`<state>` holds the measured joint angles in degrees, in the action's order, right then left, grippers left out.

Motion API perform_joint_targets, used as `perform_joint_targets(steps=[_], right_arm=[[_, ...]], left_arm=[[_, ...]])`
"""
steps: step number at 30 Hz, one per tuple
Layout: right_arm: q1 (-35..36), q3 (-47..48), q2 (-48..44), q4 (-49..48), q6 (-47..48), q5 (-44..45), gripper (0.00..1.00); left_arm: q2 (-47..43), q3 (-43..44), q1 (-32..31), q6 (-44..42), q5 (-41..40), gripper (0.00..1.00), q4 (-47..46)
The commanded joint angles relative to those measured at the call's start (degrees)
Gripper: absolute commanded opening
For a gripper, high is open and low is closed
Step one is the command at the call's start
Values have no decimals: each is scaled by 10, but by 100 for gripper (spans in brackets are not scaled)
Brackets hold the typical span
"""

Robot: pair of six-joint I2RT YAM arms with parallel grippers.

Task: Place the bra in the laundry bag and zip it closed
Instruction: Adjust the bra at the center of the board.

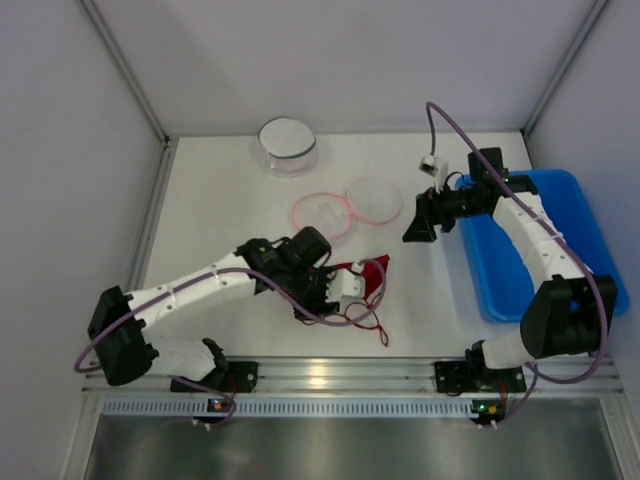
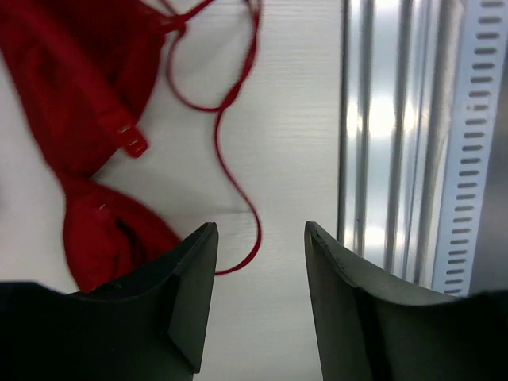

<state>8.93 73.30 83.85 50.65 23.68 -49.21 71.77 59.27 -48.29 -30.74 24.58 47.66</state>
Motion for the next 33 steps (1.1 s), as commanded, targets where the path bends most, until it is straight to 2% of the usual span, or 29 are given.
perform_joint_targets(steps=[1, 6, 9, 13, 18, 27, 29, 32, 33], right_arm=[[-48, -28, -52, 4, 0, -19, 83], [-82, -61, -86, 54, 32, 14, 78], [-112, -74, -98, 71, 42, 25, 77], [-136, -85, -103, 74, 44, 29, 77], [-143, -88, -97, 70, 36, 22, 77], [-146, -85, -105, 84, 44, 26, 77], [-146, -85, -106, 86, 47, 28, 77], [-147, -84, -105, 85, 48, 28, 77], [-147, -83, -104, 85, 49, 30, 77]], left_arm=[[53, 30, -109, -55, -36, 53, -4], [164, 84, -167, -41, -35, 44, -63], [210, 120, -201, -46, -44, 43, -98], [263, 159, -253, -85, -52, 49, -121], [339, 203, -274, -135, -51, 60, -121], [434, 233, -274, -183, -124, 62, -122], [442, 235, -274, -183, -147, 59, -121], [446, 230, -274, -194, -144, 46, -121], [437, 227, -274, -194, -140, 37, -120]])
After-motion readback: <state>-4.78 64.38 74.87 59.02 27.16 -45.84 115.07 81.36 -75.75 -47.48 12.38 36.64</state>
